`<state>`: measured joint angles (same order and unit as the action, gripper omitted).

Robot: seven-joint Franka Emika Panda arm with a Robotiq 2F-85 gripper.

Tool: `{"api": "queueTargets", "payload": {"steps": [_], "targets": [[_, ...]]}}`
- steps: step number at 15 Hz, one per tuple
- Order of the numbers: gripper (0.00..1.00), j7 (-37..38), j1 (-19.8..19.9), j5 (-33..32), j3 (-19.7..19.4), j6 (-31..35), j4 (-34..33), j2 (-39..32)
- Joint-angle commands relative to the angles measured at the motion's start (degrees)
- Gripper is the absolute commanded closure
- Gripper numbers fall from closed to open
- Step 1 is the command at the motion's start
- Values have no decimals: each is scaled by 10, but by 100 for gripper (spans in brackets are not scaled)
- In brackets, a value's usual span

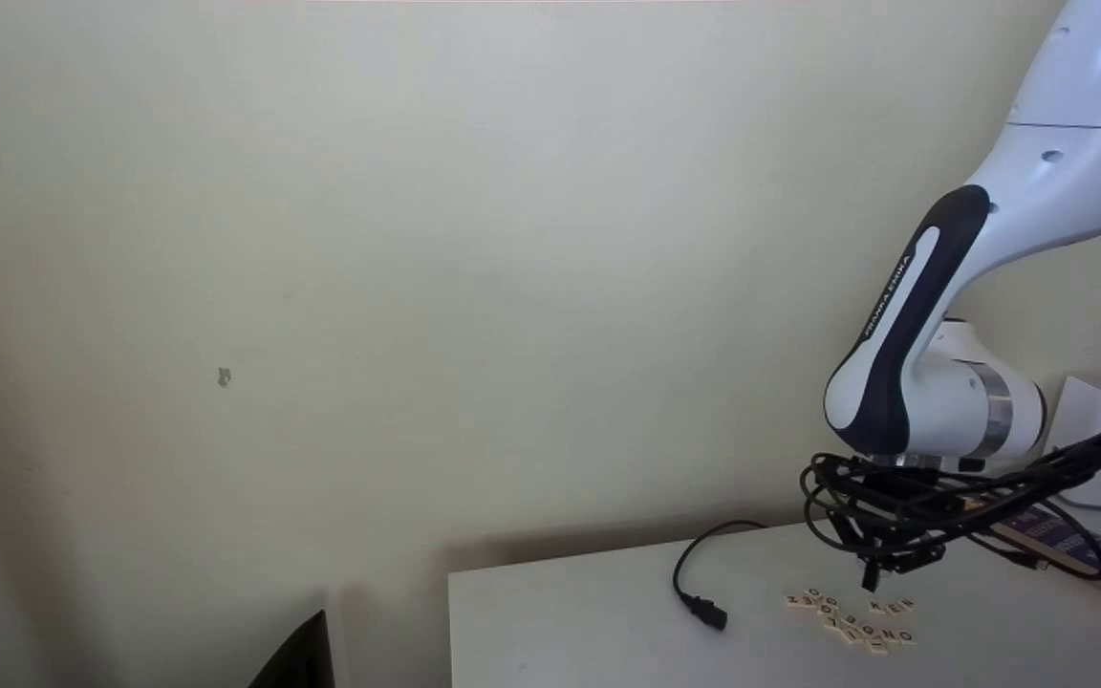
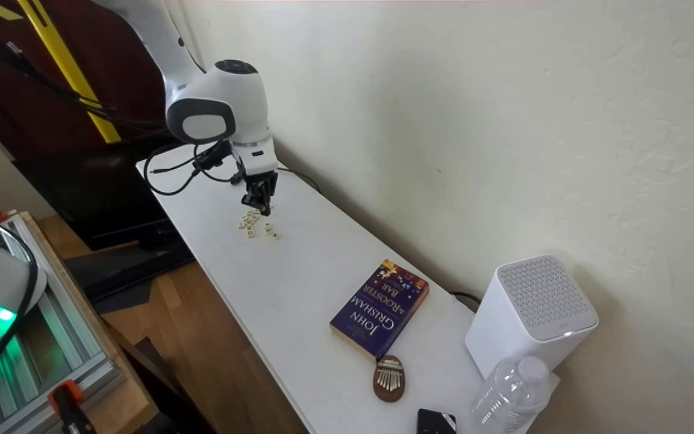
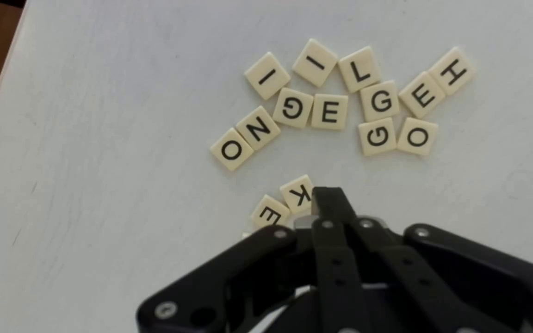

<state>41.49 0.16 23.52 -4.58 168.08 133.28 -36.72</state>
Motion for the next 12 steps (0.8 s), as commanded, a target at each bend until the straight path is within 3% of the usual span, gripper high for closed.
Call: {"api": "queueTargets", "payload": {"steps": [1, 12], "targets": [[100, -23, -5, -9, -5, 11, 3, -4], [100, -156, -7, -15, -5, 75, 4, -35]]}}
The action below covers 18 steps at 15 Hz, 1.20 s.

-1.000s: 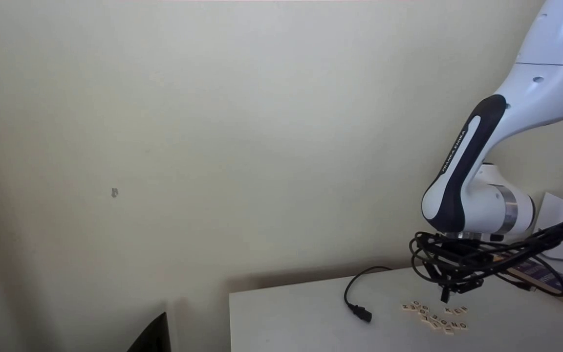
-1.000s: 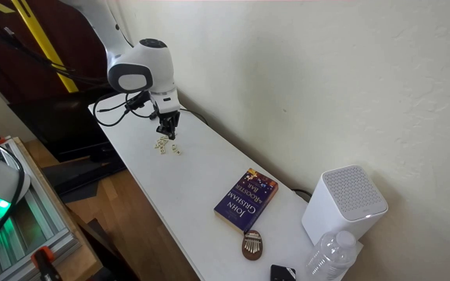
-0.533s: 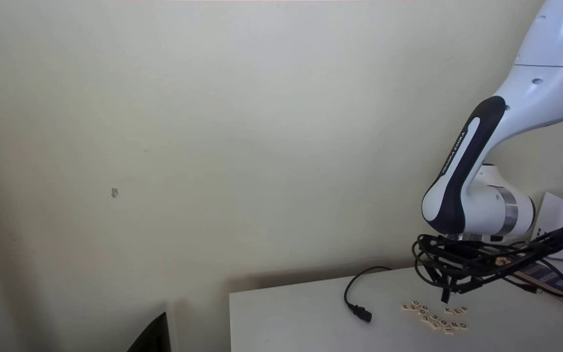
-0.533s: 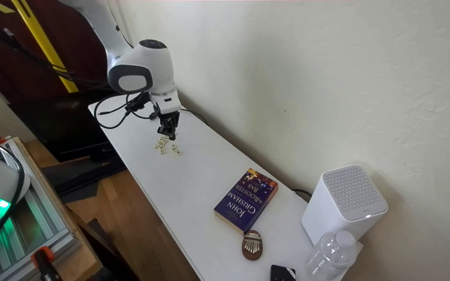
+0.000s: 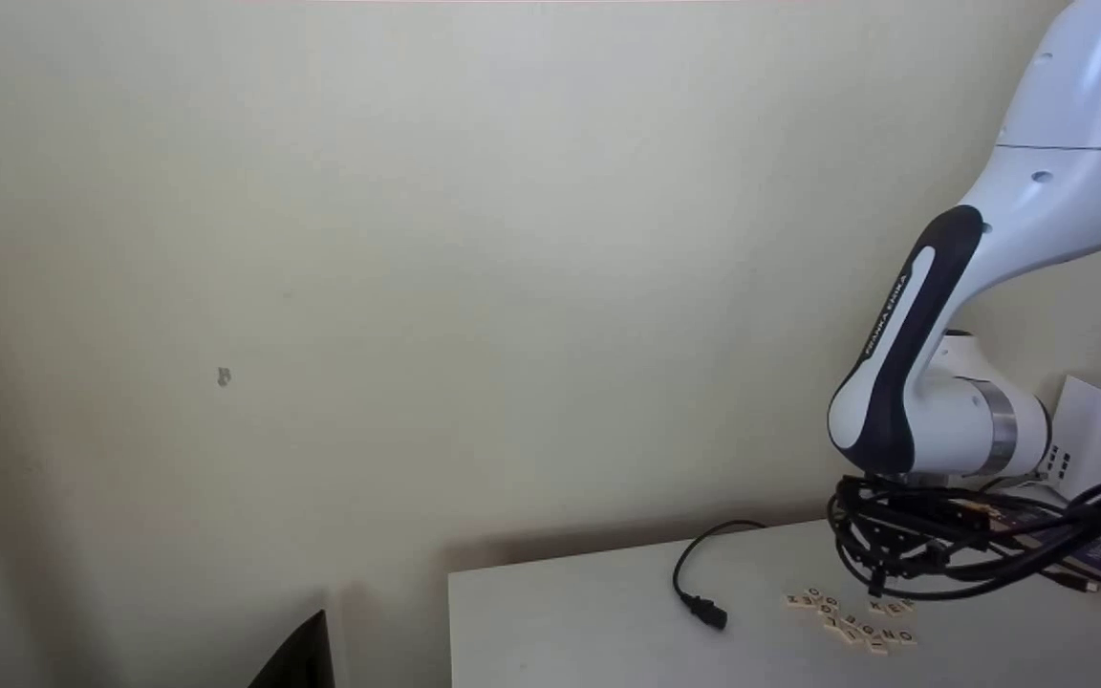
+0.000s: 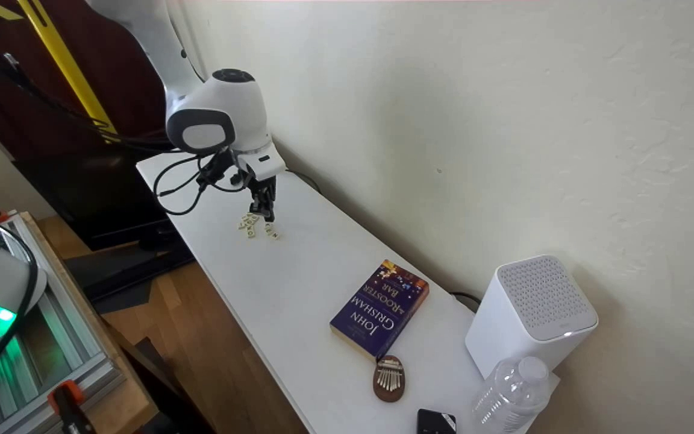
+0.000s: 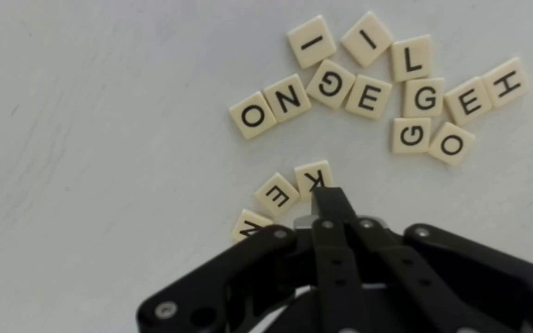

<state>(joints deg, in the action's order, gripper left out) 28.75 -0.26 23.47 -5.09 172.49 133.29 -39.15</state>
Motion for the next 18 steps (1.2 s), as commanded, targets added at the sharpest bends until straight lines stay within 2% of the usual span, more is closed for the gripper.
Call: {"api": "queueTargets", "payload": {"steps": [1, 8, 18], "targets": [[100, -41, 1, -15, 5, 44, 5, -14], [100, -99, 13, -19, 24, 85, 15, -21], [100, -145, 9, -45, 30, 124, 38, -24]]}}
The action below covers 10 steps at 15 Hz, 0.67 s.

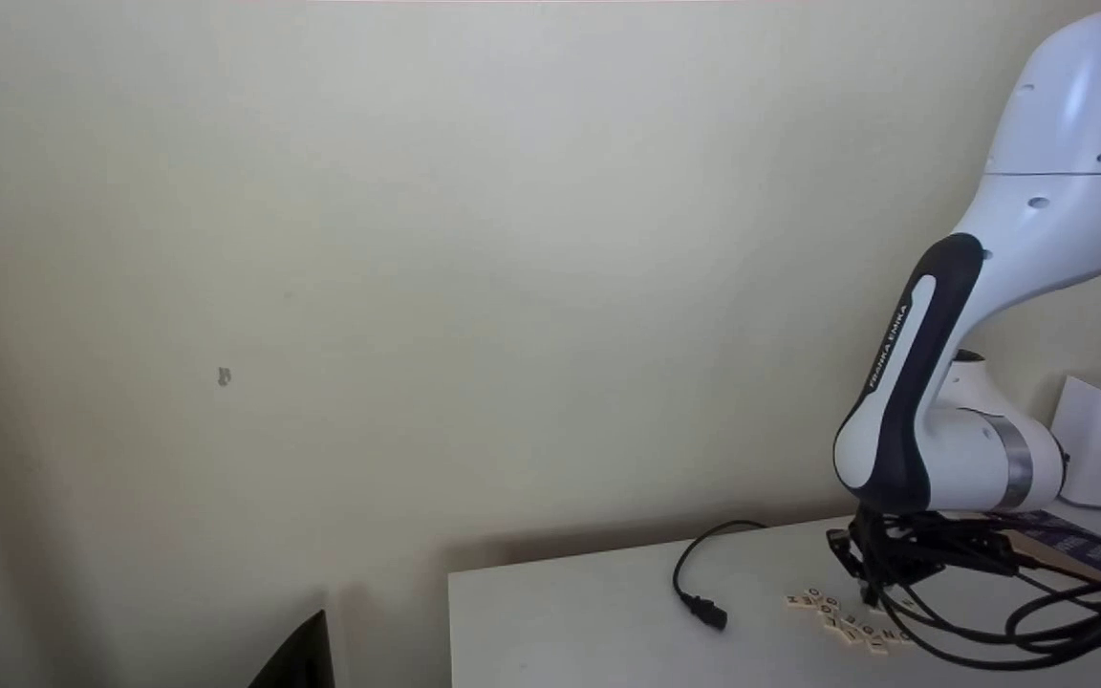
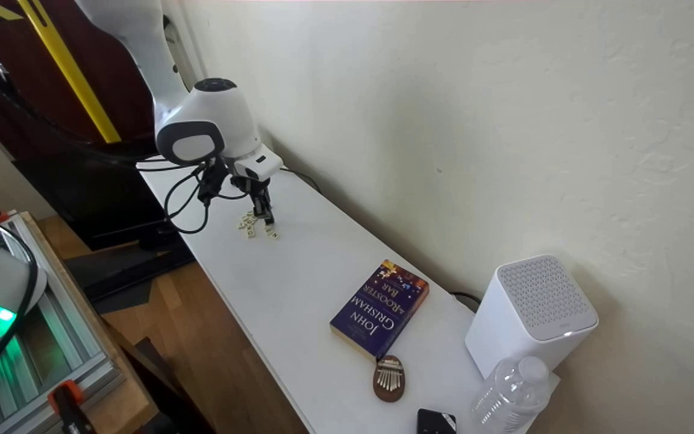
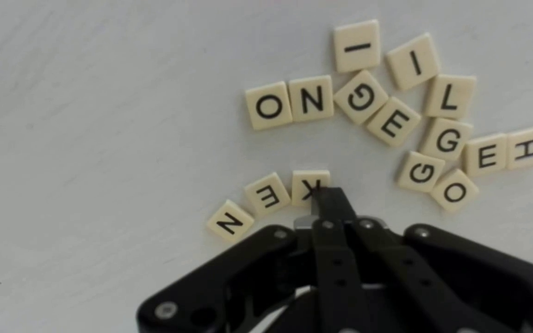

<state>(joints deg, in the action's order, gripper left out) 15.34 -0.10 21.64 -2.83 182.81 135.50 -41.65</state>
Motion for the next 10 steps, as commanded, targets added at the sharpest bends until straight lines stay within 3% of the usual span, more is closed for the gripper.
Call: {"api": "queueTargets", "payload": {"steps": [1, 10], "targets": [[100, -14, 7, -30, 6, 23, 17, 0], [100, -55, 2, -73, 0, 40, 27, -4]]}}
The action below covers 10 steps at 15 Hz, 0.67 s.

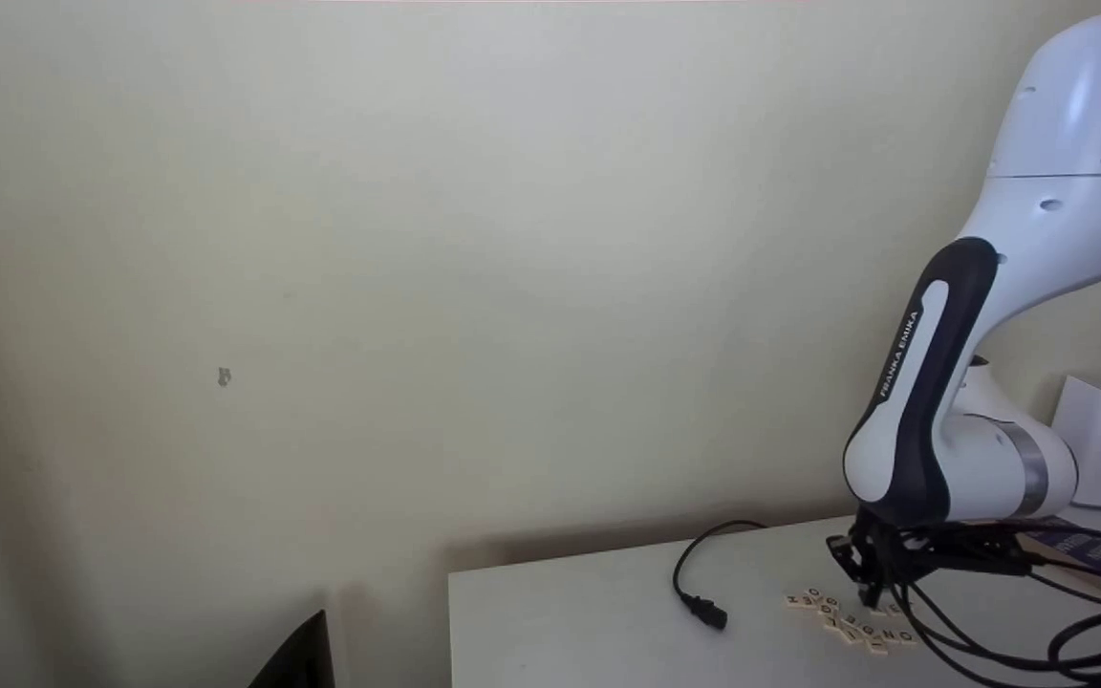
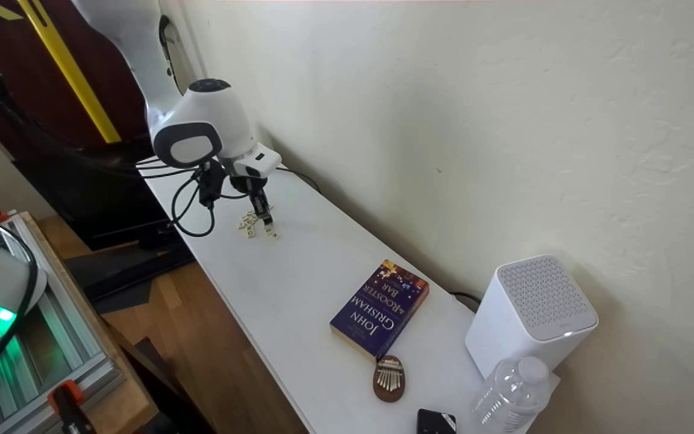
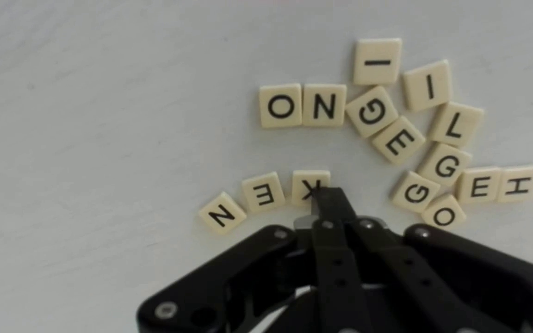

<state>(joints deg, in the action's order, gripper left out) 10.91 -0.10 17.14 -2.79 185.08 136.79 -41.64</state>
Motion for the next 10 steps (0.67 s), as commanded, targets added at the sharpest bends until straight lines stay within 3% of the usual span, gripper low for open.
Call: {"api": "queueTargets", "payload": {"steps": [1, 10], "targets": [[100, -16, 0, -33, -3, 20, 16, -5], [100, -53, -2, -67, -18, 36, 33, -4]]}}
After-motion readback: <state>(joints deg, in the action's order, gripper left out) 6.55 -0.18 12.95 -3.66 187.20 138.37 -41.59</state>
